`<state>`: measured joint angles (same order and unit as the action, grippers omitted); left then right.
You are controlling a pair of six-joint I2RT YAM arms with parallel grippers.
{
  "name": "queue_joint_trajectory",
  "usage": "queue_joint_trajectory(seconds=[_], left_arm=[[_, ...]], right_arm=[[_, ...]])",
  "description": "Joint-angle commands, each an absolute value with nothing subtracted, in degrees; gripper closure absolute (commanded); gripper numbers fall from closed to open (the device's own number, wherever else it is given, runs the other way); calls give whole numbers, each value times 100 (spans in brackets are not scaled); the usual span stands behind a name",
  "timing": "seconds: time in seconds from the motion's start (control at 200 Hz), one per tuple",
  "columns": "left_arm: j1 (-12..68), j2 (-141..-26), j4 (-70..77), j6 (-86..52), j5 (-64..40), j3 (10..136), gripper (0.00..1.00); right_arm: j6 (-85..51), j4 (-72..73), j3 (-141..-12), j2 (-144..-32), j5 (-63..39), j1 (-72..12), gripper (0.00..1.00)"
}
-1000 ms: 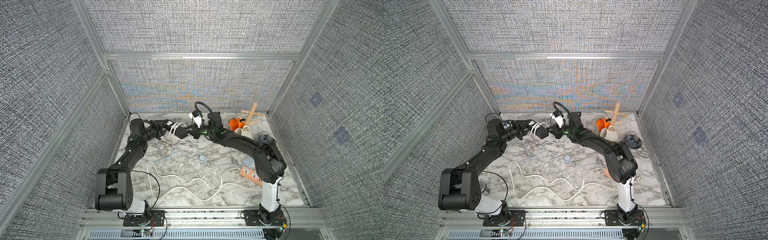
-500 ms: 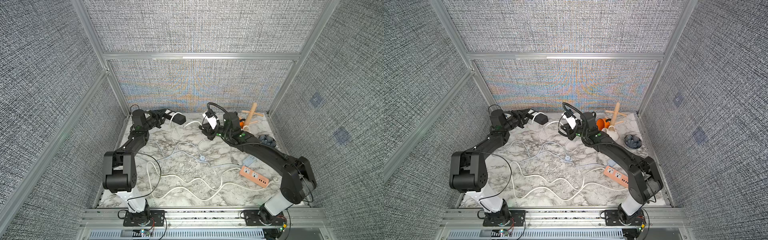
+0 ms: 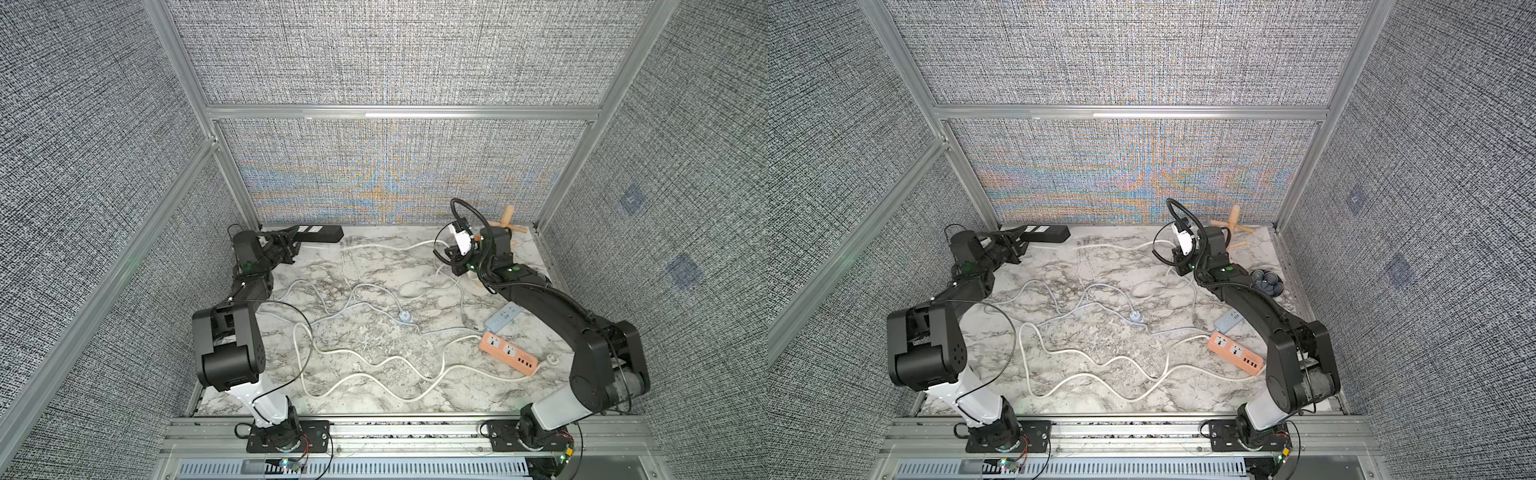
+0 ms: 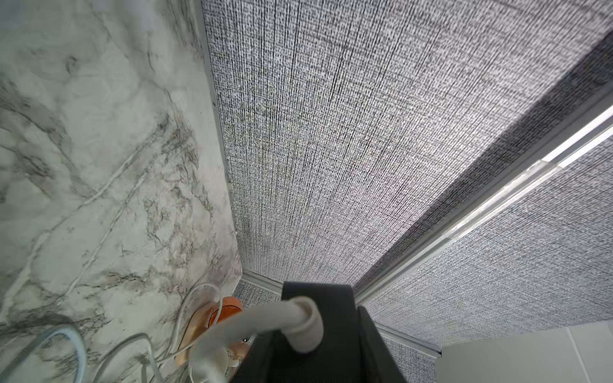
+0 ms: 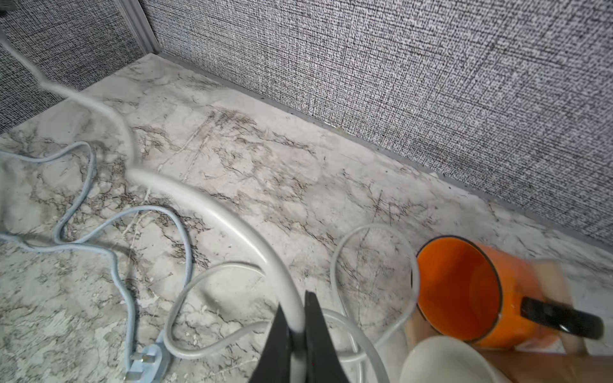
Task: Unwrap the cord wrapped around the power strip
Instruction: Unwrap the power cord from the power strip, then adjust the power strip.
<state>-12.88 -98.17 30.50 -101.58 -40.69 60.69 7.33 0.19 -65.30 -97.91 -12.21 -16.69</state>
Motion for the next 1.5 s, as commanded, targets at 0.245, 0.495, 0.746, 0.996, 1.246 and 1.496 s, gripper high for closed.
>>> queue_joint_trajectory(seconds=[0.245,0.495,0.746,0.996,1.246,1.496], left_arm=[[-1520,-10337,3861,-10722,-3833,6122,100],[-1140,-10020,2711,-9721,-3810,6475,100],[-450,-9900,2186,-9204,-3784,6803,100],[538,-10089,1081,-7983,-3670,7590,100],[1256,-10337,609,-7362,-3726,8142,100],[1667,-10213,79,-6703,-3630,8533,100]], right_arm=[[675,32,-6333,-9689,-1033,-1442,100],[757,-437,-6547,-9899,-1761,-1793,95],[846,-965,-6917,-9862,-2453,-2003,43],[312,-1455,-7873,-9856,-2777,-2325,23],[-279,-2036,-9044,-10600,-2758,-2741,20],[-1062,-1948,-9389,-11180,-3013,-2826,18]])
